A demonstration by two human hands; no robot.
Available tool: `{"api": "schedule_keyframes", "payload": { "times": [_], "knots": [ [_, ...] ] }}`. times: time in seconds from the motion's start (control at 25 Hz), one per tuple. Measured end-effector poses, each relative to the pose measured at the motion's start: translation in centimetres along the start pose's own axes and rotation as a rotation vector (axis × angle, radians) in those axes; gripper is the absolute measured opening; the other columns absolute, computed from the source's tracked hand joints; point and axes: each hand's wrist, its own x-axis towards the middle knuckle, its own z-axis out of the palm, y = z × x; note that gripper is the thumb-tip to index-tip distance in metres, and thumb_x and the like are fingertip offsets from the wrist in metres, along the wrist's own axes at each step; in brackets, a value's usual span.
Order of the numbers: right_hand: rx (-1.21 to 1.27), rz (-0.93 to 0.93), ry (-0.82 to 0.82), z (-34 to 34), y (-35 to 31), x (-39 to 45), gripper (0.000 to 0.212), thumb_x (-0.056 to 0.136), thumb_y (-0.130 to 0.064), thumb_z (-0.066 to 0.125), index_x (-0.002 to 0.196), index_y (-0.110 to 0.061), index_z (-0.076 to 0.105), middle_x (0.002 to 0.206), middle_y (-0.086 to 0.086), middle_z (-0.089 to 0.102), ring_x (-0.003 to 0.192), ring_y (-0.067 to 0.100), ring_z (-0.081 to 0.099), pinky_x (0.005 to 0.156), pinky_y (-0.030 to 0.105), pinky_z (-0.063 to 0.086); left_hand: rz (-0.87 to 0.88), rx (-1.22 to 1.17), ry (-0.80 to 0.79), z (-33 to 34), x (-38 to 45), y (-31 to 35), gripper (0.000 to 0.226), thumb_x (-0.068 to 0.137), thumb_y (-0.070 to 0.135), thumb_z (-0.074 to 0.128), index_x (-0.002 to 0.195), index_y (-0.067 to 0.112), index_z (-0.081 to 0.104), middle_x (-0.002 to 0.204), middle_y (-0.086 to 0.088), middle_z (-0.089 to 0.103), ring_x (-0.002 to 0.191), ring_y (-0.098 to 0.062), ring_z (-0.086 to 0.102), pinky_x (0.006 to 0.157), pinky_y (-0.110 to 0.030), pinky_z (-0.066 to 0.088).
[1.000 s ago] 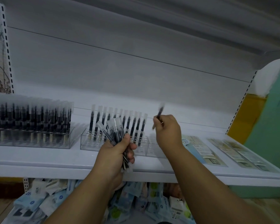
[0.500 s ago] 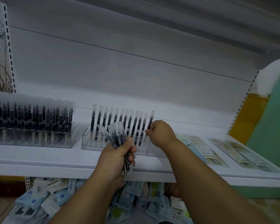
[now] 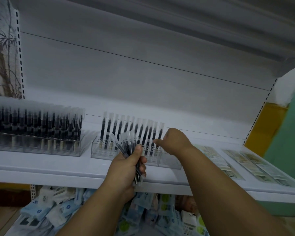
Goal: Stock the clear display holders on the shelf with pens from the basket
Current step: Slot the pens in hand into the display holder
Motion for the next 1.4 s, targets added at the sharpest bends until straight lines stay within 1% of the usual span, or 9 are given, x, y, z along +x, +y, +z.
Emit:
{"api": "schedule_keyframes", "payload": {
  "times": [0.08,0.2,0.32,0.48,0.6,0.76,0.96,1.12,1.4],
  "knots": [
    [0.202,-0.008,0.037,-0.9,-0.3,-1.2,0.051,0.091,-0.041,0.064,0.058,-0.011,0.04,0.054,0.004,0.042,0.048,0.018,0.039,0.055,0.026,0.036,0.007,0.026,0.003,-0.1,0.2,0.0,0.023,0.088,0.028,0.069,0.095,0.007,0.061,0.062,-0.006,0.06,0.046,-0.015,0.045,0.042,-0.026,0.043],
    [0.625,-0.097,-0.162,-2.0,-2.3,-4.2,0.032,0.089,-0.041,0.067,0.088,-0.009,0.066,0.083,0.005,0.067,0.061,0.014,0.052,0.059,0.028,0.045,0.001,0.09,-0.02,0.3,0.5,-0.3,0.022,0.086,0.025,0.071,0.09,0.006,0.061,0.061,-0.006,0.06,0.046,-0.016,0.046,0.044,-0.028,0.043],
    [0.681,-0.131,-0.167,-1.8,-3.1,-4.7,0.018,0.083,-0.027,0.077,0.096,-0.018,0.068,0.087,0.005,0.069,0.066,0.014,0.058,0.062,0.03,0.05,-0.018,0.133,-0.058,1.2,0.4,-0.7,0.021,0.087,0.026,0.071,0.092,0.008,0.062,0.062,-0.006,0.062,0.047,-0.017,0.048,0.047,-0.029,0.043],
    [0.779,-0.017,-0.009,-2.3,-2.0,-4.1,0.028,0.082,-0.015,0.074,0.106,-0.025,0.063,0.087,0.007,0.066,0.064,0.015,0.054,0.055,0.025,0.047,-0.019,0.153,-0.058,1.4,0.8,-0.7,0.028,0.089,0.031,0.068,0.098,0.004,0.065,0.066,-0.008,0.066,0.05,-0.018,0.051,0.053,-0.032,0.044],
    [0.807,0.015,0.079,-3.0,-1.5,-3.8,0.027,0.085,-0.011,0.064,0.105,-0.028,0.062,0.077,0.003,0.063,0.061,0.014,0.051,0.043,0.016,0.043,-0.015,0.149,-0.053,1.8,1.1,-0.6,0.024,0.092,0.027,0.066,0.097,0.003,0.065,0.065,-0.008,0.068,0.048,-0.017,0.05,0.049,-0.03,0.044],
    [0.789,-0.043,0.087,-2.9,-0.8,-3.6,0.03,0.087,-0.019,0.072,0.111,-0.03,0.056,0.088,0.007,0.07,0.073,0.015,0.063,0.053,0.022,0.046,-0.029,0.166,-0.047,2.2,1.4,-0.6,0.021,0.093,0.024,0.066,0.101,0.004,0.063,0.068,-0.01,0.07,0.047,-0.017,0.05,0.048,-0.03,0.043],
    [0.694,-0.026,0.664,-3.5,1.8,-1.9,0.034,0.093,-0.014,0.064,0.119,-0.029,0.048,0.082,-0.01,0.061,0.069,0.006,0.059,0.054,0.013,0.042,-0.067,0.122,0.003,1.6,1.6,-1.1,0.025,0.092,0.021,0.066,0.104,0.0,0.06,0.066,-0.01,0.069,0.043,-0.015,0.049,0.04,-0.025,0.043],
    [0.601,-0.105,0.6,-0.8,1.9,-1.3,0.033,0.095,-0.016,0.061,0.122,-0.026,0.046,0.089,-0.009,0.062,0.071,0.012,0.06,0.063,0.029,0.05,-0.098,0.093,-0.033,2.1,1.3,-1.0,0.017,0.095,0.018,0.061,0.098,0.001,0.06,0.063,-0.01,0.066,0.043,-0.016,0.047,0.039,-0.024,0.042],
    [0.487,-0.196,0.418,0.5,2.4,-0.8,0.026,0.096,-0.018,0.057,0.12,-0.024,0.05,0.085,-0.01,0.057,0.072,0.007,0.057,0.064,0.025,0.046,-0.111,0.095,-0.046,1.8,1.4,-1.0,0.013,0.095,0.017,0.062,0.094,0.004,0.06,0.062,-0.009,0.063,0.046,-0.018,0.046,0.042,-0.026,0.041]
  ]
}}
